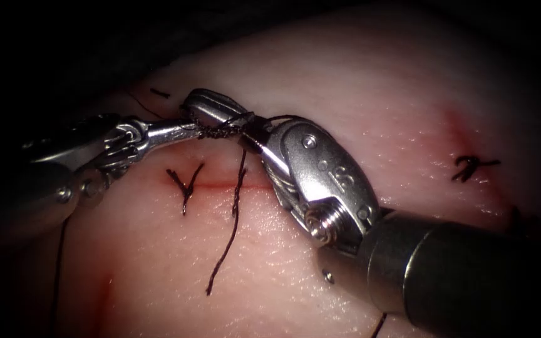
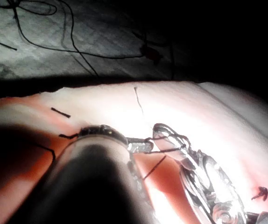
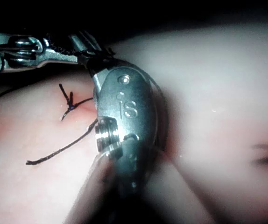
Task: Wound Closure
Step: Wrap the suture clockwise once around the right tool, then grab the tail end of the suture with the right grasper.
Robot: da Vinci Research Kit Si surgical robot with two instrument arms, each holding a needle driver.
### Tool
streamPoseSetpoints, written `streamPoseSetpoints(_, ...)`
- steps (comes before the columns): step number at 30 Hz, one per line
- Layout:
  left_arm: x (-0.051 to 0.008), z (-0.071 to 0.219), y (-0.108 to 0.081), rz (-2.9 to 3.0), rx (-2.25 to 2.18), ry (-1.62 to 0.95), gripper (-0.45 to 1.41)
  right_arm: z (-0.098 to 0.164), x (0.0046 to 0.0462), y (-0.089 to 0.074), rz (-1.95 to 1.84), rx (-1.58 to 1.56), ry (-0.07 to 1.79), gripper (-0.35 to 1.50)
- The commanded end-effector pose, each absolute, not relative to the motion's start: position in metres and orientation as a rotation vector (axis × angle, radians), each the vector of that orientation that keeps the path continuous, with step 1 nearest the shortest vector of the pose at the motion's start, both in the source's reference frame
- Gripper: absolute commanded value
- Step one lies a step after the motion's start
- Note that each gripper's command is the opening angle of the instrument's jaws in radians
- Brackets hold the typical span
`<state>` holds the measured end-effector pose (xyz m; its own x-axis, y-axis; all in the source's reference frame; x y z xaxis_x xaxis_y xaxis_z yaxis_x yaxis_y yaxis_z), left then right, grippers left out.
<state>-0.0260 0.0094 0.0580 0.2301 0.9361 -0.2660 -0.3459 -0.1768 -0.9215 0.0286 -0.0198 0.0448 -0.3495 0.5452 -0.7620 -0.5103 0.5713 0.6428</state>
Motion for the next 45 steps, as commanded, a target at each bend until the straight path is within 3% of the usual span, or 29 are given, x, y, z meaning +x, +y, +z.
streamPoseSetpoints(1, -0.0261, 0.0580, 0.0105, 1.294, -1.250, -0.650, -0.45, 0.0448, 0.0293, -0.0189, 1.077, 0.033, 1.601, -0.35)
streamPoseSetpoints(21, -0.0282, 0.0595, 0.0115, 1.382, -1.211, -0.791, -0.45, 0.0432, 0.0285, -0.0165, 0.715, 0.070, 1.635, -0.35)
streamPoseSetpoints(34, -0.0292, 0.0605, 0.0103, 1.462, -1.249, -0.951, -0.45, 0.0433, 0.0301, -0.0161, 0.406, 0.320, 1.653, -0.35)
streamPoseSetpoints(45, -0.0288, 0.0611, 0.0056, 1.517, -1.283, -0.985, -0.45, 0.0427, 0.0306, -0.0192, 0.209, 0.867, 1.569, -0.35)
